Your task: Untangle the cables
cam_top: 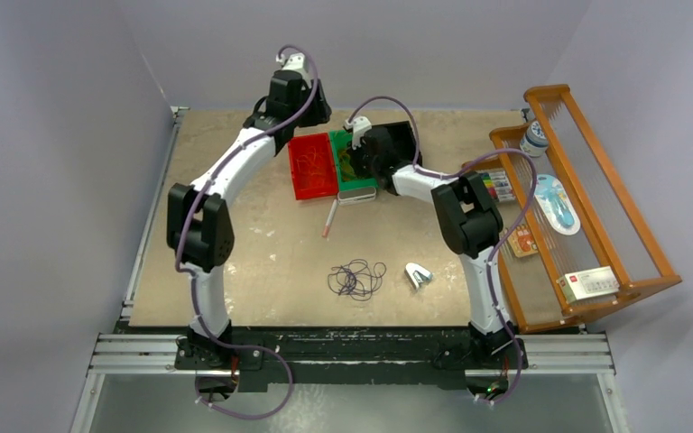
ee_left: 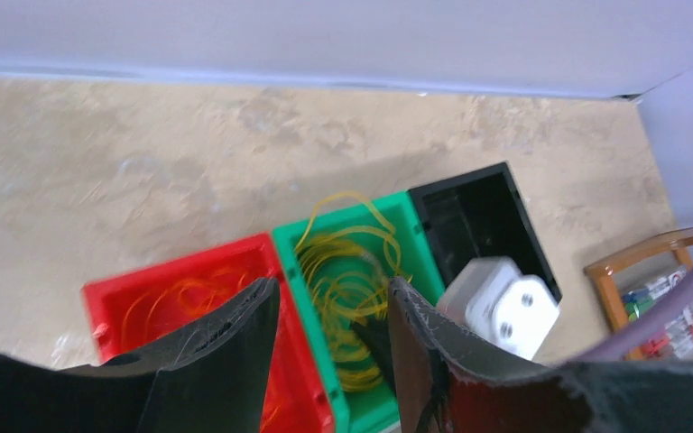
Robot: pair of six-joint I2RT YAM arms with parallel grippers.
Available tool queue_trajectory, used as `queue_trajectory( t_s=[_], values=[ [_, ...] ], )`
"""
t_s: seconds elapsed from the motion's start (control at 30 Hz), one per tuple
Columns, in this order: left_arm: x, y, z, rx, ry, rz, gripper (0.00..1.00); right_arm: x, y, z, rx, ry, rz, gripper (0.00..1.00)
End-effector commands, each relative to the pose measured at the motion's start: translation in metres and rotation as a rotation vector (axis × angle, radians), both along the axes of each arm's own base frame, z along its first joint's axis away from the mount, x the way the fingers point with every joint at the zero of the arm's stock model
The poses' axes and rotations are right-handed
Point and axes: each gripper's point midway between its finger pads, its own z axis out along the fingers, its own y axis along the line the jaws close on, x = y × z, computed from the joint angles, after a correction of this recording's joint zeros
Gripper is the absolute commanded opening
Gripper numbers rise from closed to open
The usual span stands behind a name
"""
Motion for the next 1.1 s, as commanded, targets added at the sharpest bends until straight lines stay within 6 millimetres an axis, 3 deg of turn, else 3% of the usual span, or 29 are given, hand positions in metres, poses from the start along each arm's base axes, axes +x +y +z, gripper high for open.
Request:
queue_trajectory(
  t_s=[0.0,0.17,0.3,0.77,1.07],
  values=[
    [0.031,-0.025,0.013,-0.028,-0.055,-0.103,0.47,-0.020,0.000,-0.001,0.033,0.061,0.024,0.06],
    [0.050,-0.043,-0.027,-0.024,0.010,-0.167,0.47,-0.028,0.000,0.013,0.069,0.041,0.029,0.07],
    [0.057,-0.052,-0.043,-0.015,0.040,-0.213,0.47,-0.031,0.001,0.026,0.079,0.026,0.045,0.08],
    [0.066,-0.045,-0.061,0.013,0.056,-0.230,0.47,-0.045,0.001,0.025,0.085,0.049,0.080,0.08],
    [0.076,-0.051,-0.079,0.018,0.047,-0.294,0.47,-0.048,0.004,0.019,0.094,0.070,0.102,0.08]
  ],
)
